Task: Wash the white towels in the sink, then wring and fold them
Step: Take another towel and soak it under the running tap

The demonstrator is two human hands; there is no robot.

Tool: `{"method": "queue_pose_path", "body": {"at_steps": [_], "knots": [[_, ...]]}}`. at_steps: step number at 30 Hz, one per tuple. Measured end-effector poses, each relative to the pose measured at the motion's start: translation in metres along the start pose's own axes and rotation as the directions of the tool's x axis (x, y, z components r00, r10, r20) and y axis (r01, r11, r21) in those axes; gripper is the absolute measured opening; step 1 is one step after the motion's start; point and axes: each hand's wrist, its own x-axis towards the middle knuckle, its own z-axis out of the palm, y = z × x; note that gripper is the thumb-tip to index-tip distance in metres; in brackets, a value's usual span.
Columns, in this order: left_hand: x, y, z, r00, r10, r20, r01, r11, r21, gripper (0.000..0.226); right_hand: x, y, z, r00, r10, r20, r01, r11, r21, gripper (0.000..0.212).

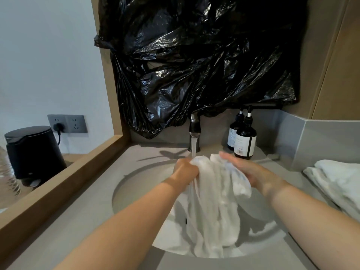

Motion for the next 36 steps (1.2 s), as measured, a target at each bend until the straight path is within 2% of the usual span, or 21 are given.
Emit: {"method": "queue_pose_path", "body": {"at_steps": [2,4,7,8,9,10,11,12,13,15,17,19,20,22,23,24,26,29,33,35,36], "knots": [[0.000,-0.003,0.001,0.999,-0.031,0.027,0.034,0.988,-0.152,0.039,0.004,0.005,0.008,0.992,0.055,0.111,-0.031,0.979,-0.204,0.035],[0.004,-0.002,-0.004,1.000,-0.007,-0.010,0.003,0.946,-0.323,0.046,0.011,0.007,0.017,0.994,0.057,0.089,-0.032,0.964,-0.264,0.031],[0.019,0.000,-0.020,0.999,0.002,0.044,0.025,0.800,-0.600,0.063,0.024,0.008,0.027,0.993,-0.065,-0.095,0.050,0.986,-0.157,0.030],[0.025,-0.003,-0.026,0.996,-0.025,0.090,0.078,0.750,-0.657,0.059,0.030,0.010,0.028,0.990,-0.070,-0.120,0.057,0.992,-0.111,0.031],[0.027,-0.008,-0.030,0.991,-0.040,0.131,0.115,0.762,-0.637,0.053,0.036,0.015,0.029,0.992,-0.054,-0.112,0.043,0.994,-0.098,0.034],[0.027,-0.014,-0.034,0.985,-0.054,0.167,0.132,0.852,-0.507,0.043,0.042,0.022,0.031,0.996,-0.022,-0.090,0.010,0.991,-0.133,0.039],[0.025,-0.020,-0.036,0.981,-0.060,0.187,0.109,0.958,-0.264,0.033,0.047,0.031,0.032,0.997,0.007,-0.082,-0.025,0.973,-0.230,0.045],[0.023,-0.029,-0.038,0.982,-0.042,0.185,0.041,0.999,0.009,0.028,0.051,0.040,0.032,0.996,0.010,-0.086,-0.039,0.935,-0.352,0.049],[0.023,-0.037,-0.039,0.980,-0.022,0.197,-0.030,0.966,0.257,0.030,0.055,0.047,0.031,0.995,-0.020,-0.097,-0.030,0.872,-0.488,0.049],[0.023,-0.049,-0.037,0.948,-0.117,0.297,-0.088,0.798,0.596,0.054,0.062,0.055,0.025,0.983,-0.125,-0.133,-0.003,0.717,-0.698,0.050],[0.025,-0.057,-0.030,0.895,-0.260,0.362,-0.092,0.688,0.720,0.085,0.067,0.057,0.019,0.966,-0.183,-0.183,-0.030,0.622,-0.782,0.048],[0.028,-0.068,-0.020,0.877,-0.336,0.345,-0.070,0.619,0.782,0.109,0.067,0.063,0.018,0.977,-0.123,-0.173,-0.085,0.521,-0.849,0.054],[0.028,-0.072,-0.015,0.879,-0.344,0.329,-0.060,0.606,0.793,0.117,0.065,0.070,0.020,0.990,-0.038,-0.138,-0.110,0.416,-0.903,0.065],[0.029,-0.081,-0.004,0.895,-0.308,0.322,-0.057,0.637,0.769,0.124,0.059,0.087,0.031,0.975,0.208,-0.079,-0.089,0.035,-0.995,0.085],[0.031,-0.084,0.000,0.906,-0.279,0.320,-0.062,0.659,0.750,0.120,0.055,0.094,0.035,0.965,0.257,-0.049,-0.024,-0.100,-0.995,0.094],[0.033,-0.086,0.004,0.917,-0.250,0.310,-0.052,0.695,0.717,0.109,0.054,0.100,0.037,0.960,0.274,-0.058,-0.028,-0.110,-0.993,0.102],[0.036,-0.085,0.007,0.946,-0.184,0.268,-0.031,0.769,0.638,0.074,0.055,0.105,0.037,0.975,0.215,-0.059,-0.067,0.031,-0.997,0.100],[0.045,-0.073,0.002,0.961,-0.153,0.232,0.006,0.845,0.534,0.030,0.058,0.091,0.033,0.991,0.125,-0.054,-0.082,0.234,-0.969,0.058],[0.044,-0.057,-0.021,0.947,-0.244,0.211,0.235,0.970,0.067,0.016,0.052,0.056,0.010,0.987,0.093,-0.129,-0.158,0.681,-0.715,0.033],[0.042,-0.055,-0.031,0.931,-0.300,0.208,0.310,0.951,-0.014,0.011,0.049,0.048,0.002,0.986,0.090,-0.138,-0.158,0.750,-0.643,0.037],[0.044,-0.056,-0.034,0.948,-0.292,0.127,0.278,0.953,0.119,0.018,0.049,0.048,0.000,0.984,0.091,-0.152,-0.171,0.724,-0.668,0.043]]}}
